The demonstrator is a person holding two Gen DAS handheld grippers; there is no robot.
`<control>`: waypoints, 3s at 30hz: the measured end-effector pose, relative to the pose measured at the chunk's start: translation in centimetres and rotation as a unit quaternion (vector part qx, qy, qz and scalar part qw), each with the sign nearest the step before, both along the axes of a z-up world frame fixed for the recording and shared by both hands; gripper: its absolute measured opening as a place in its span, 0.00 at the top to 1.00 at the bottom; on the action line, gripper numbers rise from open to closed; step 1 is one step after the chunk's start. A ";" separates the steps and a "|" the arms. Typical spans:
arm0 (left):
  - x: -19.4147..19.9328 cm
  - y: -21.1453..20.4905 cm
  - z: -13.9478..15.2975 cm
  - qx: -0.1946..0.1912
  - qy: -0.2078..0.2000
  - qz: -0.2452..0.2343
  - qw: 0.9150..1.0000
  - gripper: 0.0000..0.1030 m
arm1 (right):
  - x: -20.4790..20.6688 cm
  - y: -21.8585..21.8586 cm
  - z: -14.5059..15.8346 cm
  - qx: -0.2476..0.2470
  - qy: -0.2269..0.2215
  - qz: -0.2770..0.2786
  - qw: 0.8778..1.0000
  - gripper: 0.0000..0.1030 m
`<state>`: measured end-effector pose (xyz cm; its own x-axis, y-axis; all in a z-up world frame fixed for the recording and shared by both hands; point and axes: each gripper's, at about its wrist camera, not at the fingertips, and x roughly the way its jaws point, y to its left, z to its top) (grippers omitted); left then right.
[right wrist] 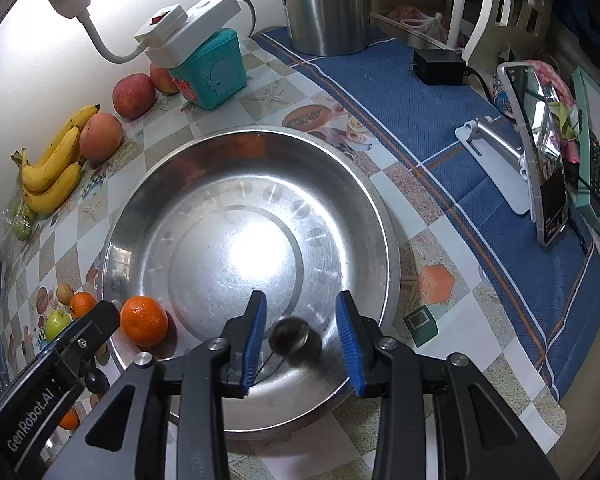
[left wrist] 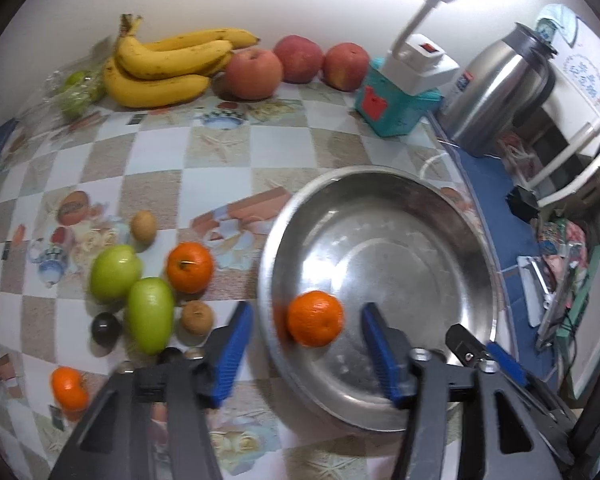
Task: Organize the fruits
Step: 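Open the left tool dropping the mandarin while the right tool releases the plum into the bowl, then withdraw both open tools from the bowl back toward the fruit, then grasp a second mandarin with the left tool while the right tool grasps another black plum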
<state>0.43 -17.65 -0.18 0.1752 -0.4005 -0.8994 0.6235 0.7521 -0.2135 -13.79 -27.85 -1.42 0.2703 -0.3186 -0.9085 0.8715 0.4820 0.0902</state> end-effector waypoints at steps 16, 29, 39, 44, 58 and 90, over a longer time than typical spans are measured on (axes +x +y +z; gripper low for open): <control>3.1 5.1 -0.3 0.084 -0.049 0.108 0.989 0.06 | 0.3 0.4 -0.1 -0.005 -0.004 0.007 1.000 0.33; 4.0 6.7 -1.6 0.104 -0.045 0.154 0.982 0.00 | 1.0 1.1 -0.1 -0.021 -0.001 0.035 0.999 0.19; 4.1 7.2 -1.9 0.116 -0.055 0.150 0.980 0.00 | 1.6 1.5 -0.3 -0.022 0.009 0.051 0.998 0.04; 4.4 8.3 -1.9 0.124 -0.061 0.158 0.978 0.00 | 2.0 2.0 -0.4 -0.025 0.015 0.063 0.998 0.04; 4.6 12.9 -1.1 0.136 -0.085 0.192 0.968 0.00 | 3.5 5.1 0.6 -0.034 -0.011 0.105 0.994 0.04; 6.1 21.7 -1.8 0.077 0.011 0.300 0.951 0.00 | 10.1 13.8 -0.9 0.065 -0.038 0.225 0.971 0.04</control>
